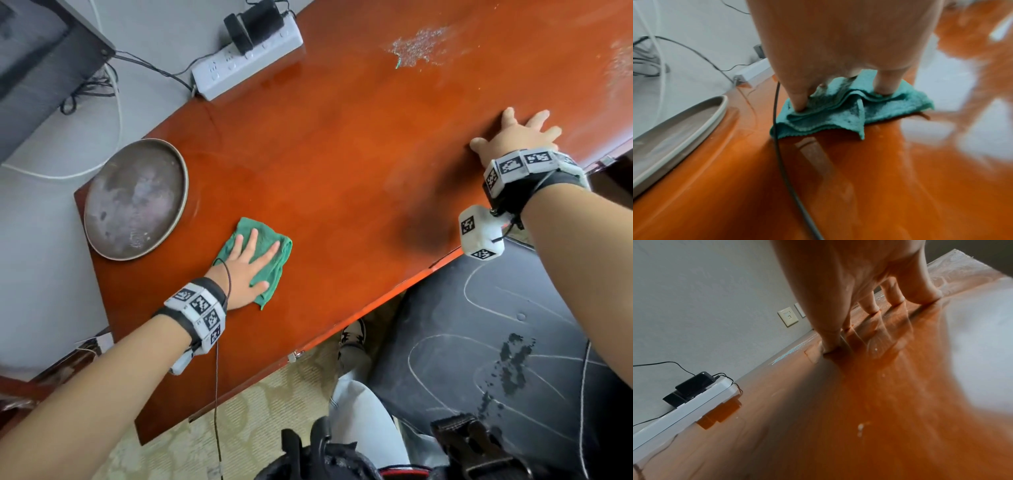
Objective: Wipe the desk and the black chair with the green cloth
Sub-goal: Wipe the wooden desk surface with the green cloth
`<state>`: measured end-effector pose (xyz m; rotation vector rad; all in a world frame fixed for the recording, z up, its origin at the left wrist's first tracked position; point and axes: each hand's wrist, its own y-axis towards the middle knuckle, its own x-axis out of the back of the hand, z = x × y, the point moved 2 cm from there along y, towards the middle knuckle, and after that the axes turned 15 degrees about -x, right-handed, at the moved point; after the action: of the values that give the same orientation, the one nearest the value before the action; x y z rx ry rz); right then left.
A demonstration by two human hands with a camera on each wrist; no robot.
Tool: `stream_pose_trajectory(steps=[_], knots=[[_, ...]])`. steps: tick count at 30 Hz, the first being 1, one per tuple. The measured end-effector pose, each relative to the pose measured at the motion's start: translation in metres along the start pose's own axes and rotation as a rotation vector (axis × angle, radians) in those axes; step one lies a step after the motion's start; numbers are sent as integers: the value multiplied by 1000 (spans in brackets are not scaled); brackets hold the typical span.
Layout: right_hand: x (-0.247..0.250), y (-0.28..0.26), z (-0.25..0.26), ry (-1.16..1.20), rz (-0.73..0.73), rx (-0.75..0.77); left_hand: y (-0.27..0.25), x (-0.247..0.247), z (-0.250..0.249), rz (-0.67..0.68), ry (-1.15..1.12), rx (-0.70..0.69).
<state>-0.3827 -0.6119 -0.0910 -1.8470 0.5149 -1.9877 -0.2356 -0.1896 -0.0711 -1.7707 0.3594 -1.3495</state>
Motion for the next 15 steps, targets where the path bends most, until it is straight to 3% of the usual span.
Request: stream_pose_trajectory(steps=[9, 15], knots=[[1, -3, 0, 8, -6, 7, 12, 11, -74, 66, 235, -236], [0, -2, 0, 5, -3, 14, 40, 26, -120, -3, 306, -327]])
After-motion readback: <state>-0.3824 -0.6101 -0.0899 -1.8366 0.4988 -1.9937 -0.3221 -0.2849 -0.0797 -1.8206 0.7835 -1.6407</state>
